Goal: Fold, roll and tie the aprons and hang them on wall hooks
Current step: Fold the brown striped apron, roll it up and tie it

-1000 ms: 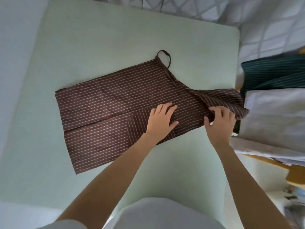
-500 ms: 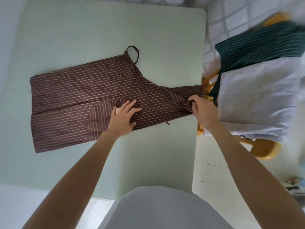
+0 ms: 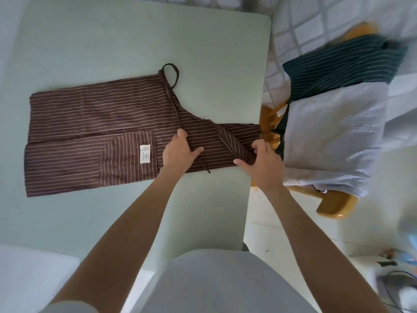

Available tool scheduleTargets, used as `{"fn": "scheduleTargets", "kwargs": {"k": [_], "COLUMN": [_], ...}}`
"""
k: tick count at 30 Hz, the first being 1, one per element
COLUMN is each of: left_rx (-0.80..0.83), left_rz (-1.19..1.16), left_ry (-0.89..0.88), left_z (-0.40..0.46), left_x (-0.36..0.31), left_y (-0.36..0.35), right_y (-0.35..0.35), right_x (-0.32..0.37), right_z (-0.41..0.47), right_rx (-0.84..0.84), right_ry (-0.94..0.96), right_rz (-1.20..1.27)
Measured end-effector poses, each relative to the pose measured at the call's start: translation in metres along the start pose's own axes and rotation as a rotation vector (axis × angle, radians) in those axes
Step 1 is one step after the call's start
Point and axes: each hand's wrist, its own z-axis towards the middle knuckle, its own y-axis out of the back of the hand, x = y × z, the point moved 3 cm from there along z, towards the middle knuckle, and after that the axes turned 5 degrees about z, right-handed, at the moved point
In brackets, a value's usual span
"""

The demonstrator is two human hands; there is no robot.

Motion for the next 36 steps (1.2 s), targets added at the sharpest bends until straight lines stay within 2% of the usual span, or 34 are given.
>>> {"fn": "scheduleTargets", "kwargs": {"k": [5, 8, 10, 13, 15, 17, 20, 22, 24, 26, 27, 31, 36], "left_rx": [0.011, 0.001, -0.061, -0.151, -0.17, -0.178, -0.217, -0.273, -0.282, -0.194, -0.125, -0.006, 0.041], "left_rz": [-0.087, -0.248, -0.455, -0.667, -0.745, -0.712, -0.431, -0.226, -0.089, 0.009, 0.054, 0.159, 0.222], "left_ry": [0.085, 0.121, 0.066, -0.047, -0.094, -0.174, -0.374, -0.435, -0.406, -0.353, -0.335, -0.333, -0.311], "left_z": [0.01, 0.01, 0.014, 0.031, 0.044, 0.048, 0.039, 0.024, 0.009, -0.002, -0.006, -0.005, 0.0], "left_x": [-0.002, -0.004, -0.02, -0.064, -0.091, -0.106, -0.104, -0.088, -0.068, -0.051, -0.045, -0.036, -0.04], "left_y": [-0.001, 0.008, 0.022, 0.046, 0.055, 0.054, 0.035, 0.014, -0.006, -0.022, -0.03, -0.037, -0.035], "right_y": [-0.002, -0.001, 0.0, 0.0, -0.001, 0.001, 0.003, 0.008, 0.014, 0.014, 0.013, 0.019, 0.013], "right_x": [0.007, 0.001, -0.007, -0.021, -0.03, -0.034, -0.035, -0.032, -0.029, -0.025, -0.023, -0.017, 0.001], "right_z": [0.008, 0.015, 0.023, 0.036, 0.045, 0.052, 0.057, 0.055, 0.05, 0.042, 0.039, 0.045, 0.059], "right_rx": [-0.036, -0.006, 0.056, 0.147, 0.213, 0.233, 0.221, 0.128, 0.011, -0.004, -0.011, -0.142, 0.044], "right_ry": [0.069, 0.016, -0.066, -0.265, -0.405, -0.458, -0.386, -0.223, -0.014, 0.096, 0.131, 0.303, 0.343], "right_rz": [-0.027, 0.042, 0.216, 0.649, 0.897, 0.947, 0.825, 0.631, 0.255, -0.038, -0.11, -0.168, -0.405]}}
